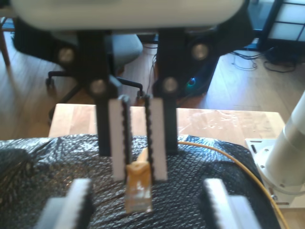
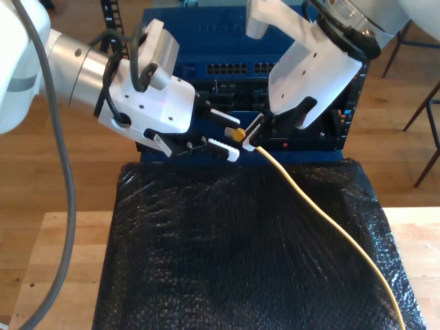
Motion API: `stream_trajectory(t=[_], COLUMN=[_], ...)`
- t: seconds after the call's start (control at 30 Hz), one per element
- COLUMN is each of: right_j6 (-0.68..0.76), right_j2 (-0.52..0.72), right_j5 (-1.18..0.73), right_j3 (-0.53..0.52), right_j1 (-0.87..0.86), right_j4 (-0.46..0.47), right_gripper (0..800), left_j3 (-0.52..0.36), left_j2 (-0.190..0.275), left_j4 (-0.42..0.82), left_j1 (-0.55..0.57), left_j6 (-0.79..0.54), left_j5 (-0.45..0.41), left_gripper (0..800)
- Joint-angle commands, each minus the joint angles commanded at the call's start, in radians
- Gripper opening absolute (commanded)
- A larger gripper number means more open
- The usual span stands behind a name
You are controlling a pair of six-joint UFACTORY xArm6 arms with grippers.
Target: Grab the cable and plug it in
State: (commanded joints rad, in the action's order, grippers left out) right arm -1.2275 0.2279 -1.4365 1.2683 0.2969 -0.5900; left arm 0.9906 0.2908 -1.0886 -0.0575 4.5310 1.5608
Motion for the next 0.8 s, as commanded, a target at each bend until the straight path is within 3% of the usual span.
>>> stream_trajectory(t=[0.8], right_j6=[0.000], right_j2=[-0.005], right_j5=[0.000], right_j3=[-0.005], right_j1=[0.000], right_j4=[0.000], right_gripper=[7], left_j3=[-0.026], left_j2=[0.020], left_j4=[-0.037], left_j1=[-0.003], left_j6=[-0.011], left_j5=[-0.002], left_gripper=[367])
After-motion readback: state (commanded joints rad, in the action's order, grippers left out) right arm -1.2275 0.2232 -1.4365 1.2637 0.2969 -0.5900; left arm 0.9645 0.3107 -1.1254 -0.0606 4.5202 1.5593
